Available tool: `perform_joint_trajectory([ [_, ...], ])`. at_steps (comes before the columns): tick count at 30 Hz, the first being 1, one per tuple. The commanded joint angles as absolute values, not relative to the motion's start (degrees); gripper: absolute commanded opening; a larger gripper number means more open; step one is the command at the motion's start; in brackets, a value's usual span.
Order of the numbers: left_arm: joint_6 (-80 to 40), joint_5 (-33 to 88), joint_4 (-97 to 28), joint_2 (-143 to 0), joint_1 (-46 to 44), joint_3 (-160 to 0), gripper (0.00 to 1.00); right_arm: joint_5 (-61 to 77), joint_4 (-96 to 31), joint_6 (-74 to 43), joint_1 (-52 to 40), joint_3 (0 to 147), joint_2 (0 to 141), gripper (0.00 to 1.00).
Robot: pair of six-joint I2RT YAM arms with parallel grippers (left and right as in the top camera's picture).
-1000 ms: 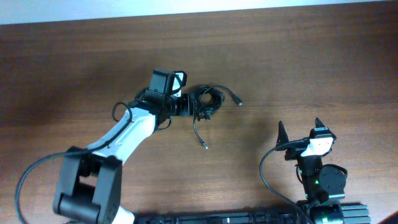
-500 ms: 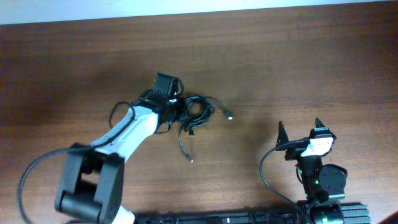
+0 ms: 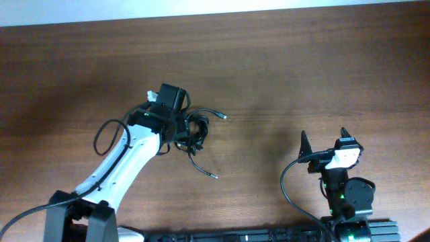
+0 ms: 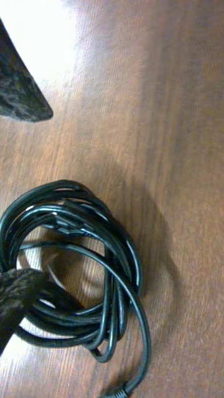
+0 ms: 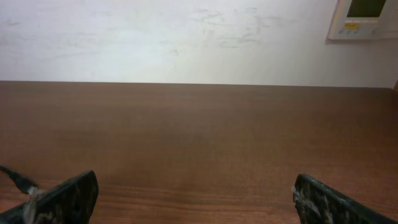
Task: Untangle cables
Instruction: 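Close the left gripper on the cable loops and lift the bundle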
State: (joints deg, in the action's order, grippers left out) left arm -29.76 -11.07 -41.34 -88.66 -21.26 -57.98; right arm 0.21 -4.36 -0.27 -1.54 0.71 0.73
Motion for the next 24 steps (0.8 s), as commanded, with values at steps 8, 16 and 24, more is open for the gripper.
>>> perform_joint_trajectory([
  [8,-23.05,-10.94,-39.42,-94.63,-21.17,-58.02,0.73,-0.27,-4.67,-0.69,-1.87,0.32,0.3,0.98],
  [16,-23.29,-5.13,-37.5,-103.46,-21.17,-58.0,0.57,-0.27,-4.67,-0.69,-1.87,0.32,0.3,0.98],
  [24,-23.29,-5.1,-38.59,-104.25,-21.21,-58.02,0.2,-0.27,-4.67,-0.69,-1.87,0.32,0.3,0.99],
])
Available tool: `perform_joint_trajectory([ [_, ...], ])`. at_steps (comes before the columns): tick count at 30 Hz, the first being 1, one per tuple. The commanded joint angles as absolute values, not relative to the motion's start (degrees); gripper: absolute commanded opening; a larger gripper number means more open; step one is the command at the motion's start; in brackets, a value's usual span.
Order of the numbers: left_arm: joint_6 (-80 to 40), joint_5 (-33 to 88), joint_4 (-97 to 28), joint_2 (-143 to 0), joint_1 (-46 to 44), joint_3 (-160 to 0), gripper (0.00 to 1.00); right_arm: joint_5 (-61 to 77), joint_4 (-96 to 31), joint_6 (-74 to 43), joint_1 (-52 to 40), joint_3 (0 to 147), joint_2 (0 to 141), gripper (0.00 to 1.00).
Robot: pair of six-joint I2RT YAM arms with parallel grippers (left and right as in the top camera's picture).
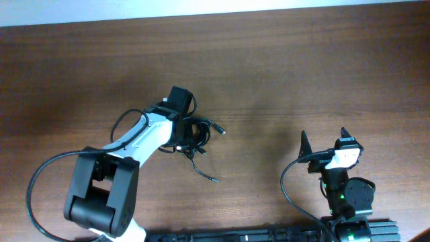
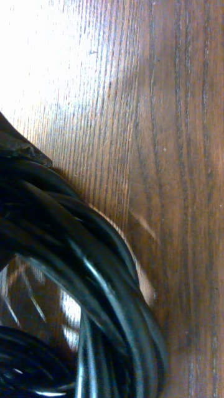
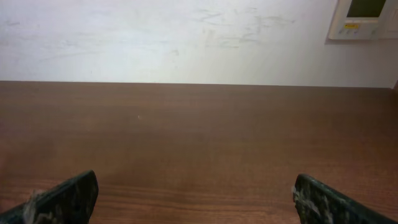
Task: Untangle cables
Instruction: 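Close the left gripper on the cable loops and lift the bundle, then hold the lifted bundle up with the left gripper, letting loops hang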
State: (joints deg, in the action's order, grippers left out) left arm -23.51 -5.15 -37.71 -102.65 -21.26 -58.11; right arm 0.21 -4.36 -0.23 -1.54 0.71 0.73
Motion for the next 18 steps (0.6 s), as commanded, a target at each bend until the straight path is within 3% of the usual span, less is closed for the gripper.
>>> perform_joint_trajectory([
  [1,-23.29,-5.1,-38.57,-104.25,-21.21,-58.02,0.18,-0.27,-4.67,-0.69,-1.87,0.32,0.3,0.98],
  [13,-23.29,-1.02,-39.13,-104.25,-21.21,-58.02,0.26,-0.27,-4.67,-0.69,-1.87,0.32,0.3,0.99],
  [18,-23.27,-1.02,-38.02,-104.25,-21.21,-58.02,0.35,-0.3,-4.67,-0.69,-1.87,0.32,0.3,0.99],
])
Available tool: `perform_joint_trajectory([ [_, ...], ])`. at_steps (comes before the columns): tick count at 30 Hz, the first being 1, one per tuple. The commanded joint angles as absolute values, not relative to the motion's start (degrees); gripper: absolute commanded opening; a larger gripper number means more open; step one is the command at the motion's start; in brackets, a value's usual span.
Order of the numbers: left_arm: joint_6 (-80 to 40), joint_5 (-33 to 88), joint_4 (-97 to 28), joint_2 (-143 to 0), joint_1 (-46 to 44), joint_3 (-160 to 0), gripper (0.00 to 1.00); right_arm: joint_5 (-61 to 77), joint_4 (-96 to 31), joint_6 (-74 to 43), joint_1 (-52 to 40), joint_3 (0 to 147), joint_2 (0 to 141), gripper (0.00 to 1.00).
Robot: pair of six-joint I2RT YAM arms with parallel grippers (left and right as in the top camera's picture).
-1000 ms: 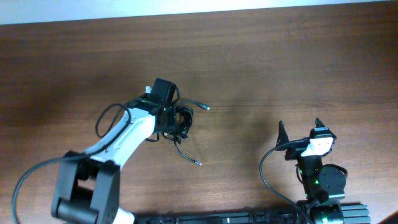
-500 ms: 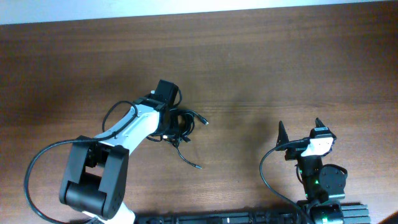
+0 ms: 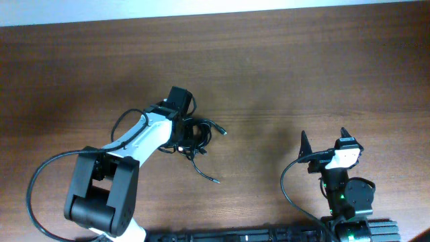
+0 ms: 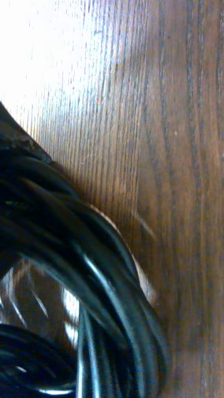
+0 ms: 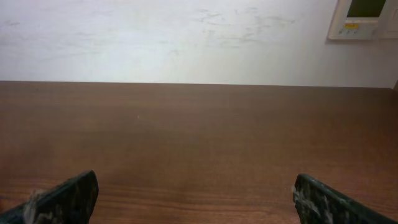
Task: Untangle cables
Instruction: 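Hold the lifted bundle up with the left gripper, letting loops hang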
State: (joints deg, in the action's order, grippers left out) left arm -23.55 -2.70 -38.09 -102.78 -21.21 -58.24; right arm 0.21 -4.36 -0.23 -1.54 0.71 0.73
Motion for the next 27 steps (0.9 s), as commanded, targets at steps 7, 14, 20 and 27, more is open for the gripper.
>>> perform_joint_trajectory([
  [7,-19.81,-1.21,-41.43,-104.22,-21.21,-61.12,0.62,-0.27,-4.67,-0.69,-1.87,0.32,0.3,0.99],
  [14,-19.81,0.25,-51.75,-104.12,-21.21,-73.84,0.72,-0.27,-4.67,-0.69,-1.87,0.32,0.3,0.98],
  [20,-20.34,-5.85,-53.23,-104.14,-21.21,-74.89,0.73,-0.27,-4.67,-0.69,-1.87,0.32,0.3,0.99],
  [27,-20.25,-9.04,-52.58,-104.14,-21.21,-73.93,0.5,-0.27,-4.67,-0.69,-1.87,0.32,0.3,0.99],
])
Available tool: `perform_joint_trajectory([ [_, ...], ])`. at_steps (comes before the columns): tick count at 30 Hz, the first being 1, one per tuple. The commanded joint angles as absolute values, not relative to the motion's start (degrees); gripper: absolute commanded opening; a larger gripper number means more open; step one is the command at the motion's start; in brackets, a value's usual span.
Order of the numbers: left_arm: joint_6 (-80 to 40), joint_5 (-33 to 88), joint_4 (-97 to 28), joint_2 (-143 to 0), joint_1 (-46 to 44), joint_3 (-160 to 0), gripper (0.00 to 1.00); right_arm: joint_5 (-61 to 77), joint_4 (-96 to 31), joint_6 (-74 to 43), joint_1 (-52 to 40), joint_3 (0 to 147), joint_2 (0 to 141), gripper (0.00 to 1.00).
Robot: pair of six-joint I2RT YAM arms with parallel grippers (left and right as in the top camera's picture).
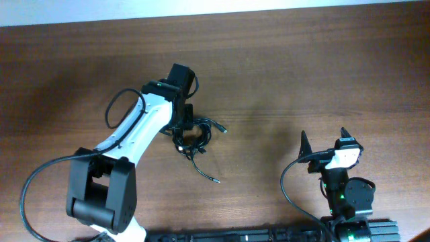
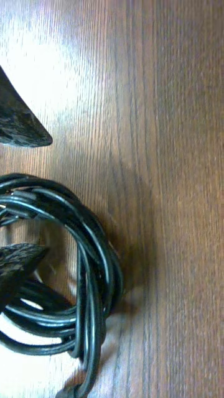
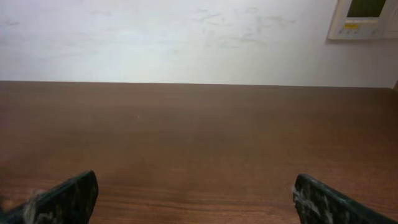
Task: Untangle cables
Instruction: 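Hold the lifted bundle up with the left gripper, letting loops hang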
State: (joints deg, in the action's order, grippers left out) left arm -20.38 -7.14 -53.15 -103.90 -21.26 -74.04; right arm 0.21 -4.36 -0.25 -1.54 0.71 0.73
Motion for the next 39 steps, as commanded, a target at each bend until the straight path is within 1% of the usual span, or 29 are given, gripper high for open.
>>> perform_joint_trajectory([
  [1,-20.25,-9.02,-51.79,-104.16,-21.21,-73.23,0.49,-0.27,-4.67,-0.69,-1.87,0.32,0.3,0.99],
  [4,-20.25,-9.04,-47.11,-104.18,-21.21,-69.38,0.46,-0.27,-4.67,-0.69,-1.87,0.32,0.3,0.99],
  [6,-20.25,-9.06,-44.69,-104.18,-21.21,-67.4,0.4,-0.27,-4.67,-0.69,-1.87,0.32,0.3,0.98],
  [9,-20.25,-9.06,-43.48,-104.2,-21.21,-66.39,0.37,-0.27,-4.67,-0.71,-1.87,0.32,0.3,0.98],
  [11,-20.27,-9.04,-43.27,-104.2,-21.21,-66.35,0.32,-0.27,-4.67,-0.71,-1.87,0.32,0.3,0.98],
  [14,-20.27,-8.99,-42.54,-104.29,-21.21,-66.35,0.29,-0.27,-4.67,-0.69,-1.87,0.32,0.3,0.99],
  [15,-20.27,-8.99,-42.17,-104.31,-21.21,-66.22,0.27,-0.27,-4.67,-0.71,-1.87,0.32,0.3,0.98],
  [17,-20.27,-8.99,-40.32,-104.53,-21.21,-65.17,0.28,-0.27,-4.67,-0.71,-1.87,0.32,0.3,0.98],
  [20,-20.27,-9.02,-37.87,-105.06,-21.21,-62.43,0.27,-0.27,-4.67,-0.69,-1.87,0.32,0.3,0.98],
  [21,-20.27,-9.04,-37.5,-105.08,-21.21,-61.8,0.19,-0.27,-4.67,-0.69,-1.87,0.32,0.3,0.98],
  [22,-20.27,-9.06,-37.52,-105.08,-21.21,-61.71,0.03,-0.27,-4.67,-0.69,-1.87,0.32,0.3,0.98],
  [23,-20.27,-9.06,-37.45,-104.99,-21.21,-61.8,0.0,-0.27,-4.67,-0.69,-1.87,0.32,0.3,0.98],
  [26,-20.25,-9.02,-39.07,-104.51,-21.21,-63.51,0.0,-0.27,-4.67,-0.71,-1.87,0.32,0.3,0.99],
  [28,-20.25,-8.99,-43.48,-103.07,-21.21,-66.39,0.0,-0.27,-4.67,-0.71,-1.87,0.32,0.3,0.99],
  [30,-20.27,-8.78,-46.72,-99.7,-21.23,-68.53,0.0,-0.27,-4.67,-0.71,-1.87,0.32,0.3,0.98],
  [34,-19.77,-6.74,-49.17,-90.39,-21.21,-68.84,0.0,-0.27,-4.67,-0.69,-1.87,0.32,0.3,0.98],
  [39,-12.05,-5.17,-49.58,-81.06,-21.21,-68.84,0.0,-0.3,-4.67,-0.69,-1.87,0.32,0.3,0.98],
])
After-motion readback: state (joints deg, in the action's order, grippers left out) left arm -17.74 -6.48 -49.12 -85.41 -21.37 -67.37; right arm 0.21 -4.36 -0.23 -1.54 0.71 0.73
